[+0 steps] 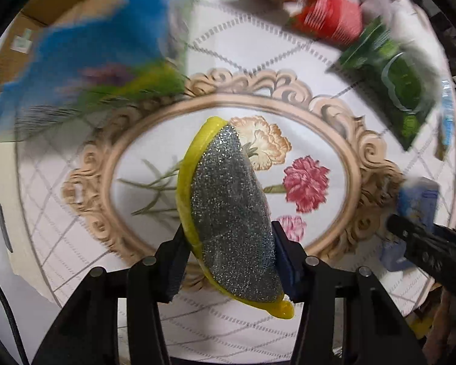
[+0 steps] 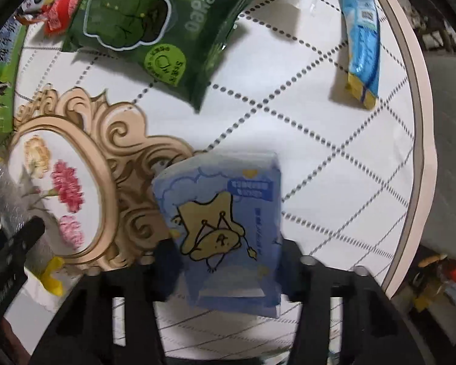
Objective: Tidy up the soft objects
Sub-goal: 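Carry sponge and tissue pack into the box and open both tools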
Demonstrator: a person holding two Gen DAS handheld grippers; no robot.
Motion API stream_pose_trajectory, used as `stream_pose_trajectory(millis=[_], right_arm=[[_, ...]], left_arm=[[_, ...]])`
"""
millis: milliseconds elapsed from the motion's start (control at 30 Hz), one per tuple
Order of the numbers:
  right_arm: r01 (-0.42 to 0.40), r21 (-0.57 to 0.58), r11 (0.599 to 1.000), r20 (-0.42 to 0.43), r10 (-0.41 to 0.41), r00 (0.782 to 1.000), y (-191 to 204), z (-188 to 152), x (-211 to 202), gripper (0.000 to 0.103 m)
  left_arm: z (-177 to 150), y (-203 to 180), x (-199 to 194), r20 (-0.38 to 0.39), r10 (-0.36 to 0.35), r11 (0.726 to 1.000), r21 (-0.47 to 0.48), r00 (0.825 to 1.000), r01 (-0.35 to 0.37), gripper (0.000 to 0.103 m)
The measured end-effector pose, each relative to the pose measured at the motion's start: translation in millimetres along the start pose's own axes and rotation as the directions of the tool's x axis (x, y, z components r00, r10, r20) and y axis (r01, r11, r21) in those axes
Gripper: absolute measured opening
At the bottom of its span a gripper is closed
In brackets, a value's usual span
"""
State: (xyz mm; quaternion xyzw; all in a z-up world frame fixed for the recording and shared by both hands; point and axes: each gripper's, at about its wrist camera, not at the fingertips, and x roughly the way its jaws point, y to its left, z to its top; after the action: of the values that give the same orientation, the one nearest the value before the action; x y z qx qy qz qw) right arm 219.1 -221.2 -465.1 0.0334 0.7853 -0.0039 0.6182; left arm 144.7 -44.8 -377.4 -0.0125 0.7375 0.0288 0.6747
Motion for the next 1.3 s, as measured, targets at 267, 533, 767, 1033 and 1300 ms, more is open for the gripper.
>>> stream_pose_trajectory(millis=[267, 533, 767, 1033, 1300], right_arm=[[-0.215, -0.096, 0.972, 0.105, 0.225, 0.969, 9.1, -25.4, -117.6, 0.047], [-0.345, -0.242, 0.907, 0.179, 0.391, 0.903, 138.3, 24.0, -250.6, 0.047], [-0.268, -0.234, 0.935, 0.161, 0.309, 0.937, 238.2, 105.1, -189.3, 0.047], [-0.189, -0.258, 0.947, 0.107, 0.222, 0.969, 313.4, 155.9, -132.0, 0.048], [-0.131, -0.346, 0.929, 0.095, 0.174, 0.980, 320.3, 146.9, -106.0, 0.048]], left_arm=[[4.6, 51.3, -141.8, 0.215, -0.140, 0.990, 0.012, 0.967, 0.141, 0.048], [114.2, 157.0, -176.4, 0.202, -0.212, 0.977, 0.031, 0.956, 0.211, 0.048], [218.0, 242.3, -96.7, 0.013, -0.276, 0.961, -0.002, 0.961, 0.276, 0.048], [272.4, 260.9, -22.8, -0.144, -0.273, 0.954, 0.089, 0.951, 0.287, 0.049], [284.3, 260.1, -13.5, -0.186, -0.287, 0.934, 0.164, 0.940, 0.318, 0.052]])
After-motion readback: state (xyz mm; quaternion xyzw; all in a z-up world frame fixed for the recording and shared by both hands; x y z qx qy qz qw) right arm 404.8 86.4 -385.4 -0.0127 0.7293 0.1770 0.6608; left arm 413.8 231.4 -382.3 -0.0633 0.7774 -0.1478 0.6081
